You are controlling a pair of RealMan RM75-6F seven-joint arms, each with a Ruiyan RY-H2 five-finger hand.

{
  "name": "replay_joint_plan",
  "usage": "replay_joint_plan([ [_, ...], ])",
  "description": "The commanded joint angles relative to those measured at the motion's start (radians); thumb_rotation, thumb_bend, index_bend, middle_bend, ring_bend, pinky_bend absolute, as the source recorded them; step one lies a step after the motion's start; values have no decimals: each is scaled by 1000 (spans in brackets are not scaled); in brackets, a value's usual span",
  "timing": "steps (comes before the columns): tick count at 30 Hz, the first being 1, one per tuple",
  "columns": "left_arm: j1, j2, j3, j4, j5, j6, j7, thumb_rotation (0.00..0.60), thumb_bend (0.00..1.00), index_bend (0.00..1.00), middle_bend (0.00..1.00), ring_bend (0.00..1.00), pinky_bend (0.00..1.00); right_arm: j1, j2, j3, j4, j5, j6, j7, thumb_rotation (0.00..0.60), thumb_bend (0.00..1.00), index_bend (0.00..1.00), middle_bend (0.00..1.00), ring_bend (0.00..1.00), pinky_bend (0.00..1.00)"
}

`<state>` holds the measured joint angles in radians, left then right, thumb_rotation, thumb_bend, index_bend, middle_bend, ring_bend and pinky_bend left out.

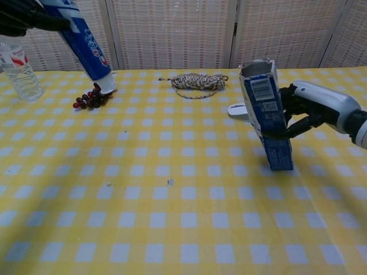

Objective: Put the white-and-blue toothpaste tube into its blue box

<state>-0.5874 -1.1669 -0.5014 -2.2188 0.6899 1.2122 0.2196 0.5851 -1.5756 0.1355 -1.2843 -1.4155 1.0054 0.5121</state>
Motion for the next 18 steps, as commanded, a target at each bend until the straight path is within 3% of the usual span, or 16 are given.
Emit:
replay_joint_plan([
  [1,-49,75,-91,-68,-134,-55,-60,600,758,976,1000,1000,1000,10,-31,5,22,-11,5,25,600,313,617,428,468,584],
  [3,-73,106,-147,-93,-211,-86,-112,600,753,976,1000,1000,1000,20,-73,12,44,-13,7,51,600,312,615,427,468,584],
  [8,-133,167,-213,-109,-337,-141,-172,600,752,976,1000,1000,1000,43,-146,29,99,-16,7,97,600,313,614,427,469,584],
  [18,-219,188,-202,-88,-395,-133,-201,600,752,976,1000,1000,1000,107,-273,62,188,-22,-9,163,600,313,614,426,468,584],
])
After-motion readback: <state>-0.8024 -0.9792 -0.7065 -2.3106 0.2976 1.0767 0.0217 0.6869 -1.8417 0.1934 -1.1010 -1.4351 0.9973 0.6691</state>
